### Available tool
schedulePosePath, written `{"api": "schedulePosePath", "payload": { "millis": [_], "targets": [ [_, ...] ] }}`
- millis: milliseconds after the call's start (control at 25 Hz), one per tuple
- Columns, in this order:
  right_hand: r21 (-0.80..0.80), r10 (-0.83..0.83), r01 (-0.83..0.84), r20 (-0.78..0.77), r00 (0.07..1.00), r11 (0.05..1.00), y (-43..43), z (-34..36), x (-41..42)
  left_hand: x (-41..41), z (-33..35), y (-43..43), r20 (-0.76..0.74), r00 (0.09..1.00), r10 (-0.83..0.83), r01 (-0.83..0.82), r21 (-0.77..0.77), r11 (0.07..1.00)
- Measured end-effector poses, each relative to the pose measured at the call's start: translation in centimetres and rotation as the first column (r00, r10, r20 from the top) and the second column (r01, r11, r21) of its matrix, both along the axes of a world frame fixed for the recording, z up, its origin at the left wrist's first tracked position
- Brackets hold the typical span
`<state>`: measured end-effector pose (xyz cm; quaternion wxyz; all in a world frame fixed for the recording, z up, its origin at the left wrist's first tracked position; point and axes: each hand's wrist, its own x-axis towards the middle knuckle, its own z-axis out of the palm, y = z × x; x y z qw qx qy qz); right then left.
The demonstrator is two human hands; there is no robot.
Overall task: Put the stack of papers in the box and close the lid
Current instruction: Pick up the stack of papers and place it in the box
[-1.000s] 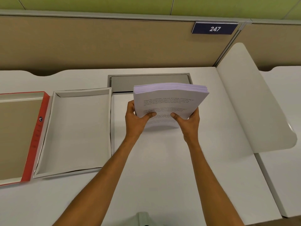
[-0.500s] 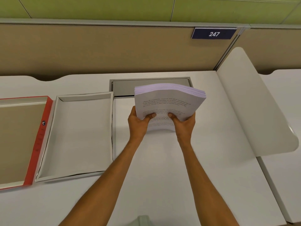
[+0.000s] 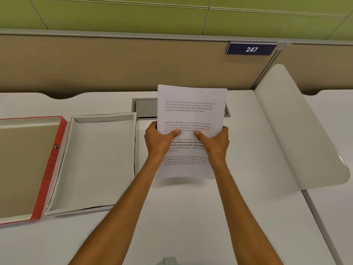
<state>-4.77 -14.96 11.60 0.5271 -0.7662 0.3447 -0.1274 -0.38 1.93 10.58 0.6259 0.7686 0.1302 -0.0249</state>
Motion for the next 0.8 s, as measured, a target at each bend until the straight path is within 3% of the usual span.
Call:
{"api": "schedulePosePath", "payload": {
  "millis": [240, 800],
  "targets": [
    [-0.083, 0.059, -0.075, -0.181, 0.982, 0.994, 2.3, 1.1, 0.5, 0.3, 0.7, 2.4, -0.088, 0.996, -0.007, 0.015, 0.092, 0.996],
    [-0.067, 0.189, -0.212, -0.253, 0.949, 0.975, 12.5, 0.7, 1.9, 0.3, 0.7, 12.8, -0.14, 0.989, 0.054, -0.041, 0.095, 0.995]
  ]
}}
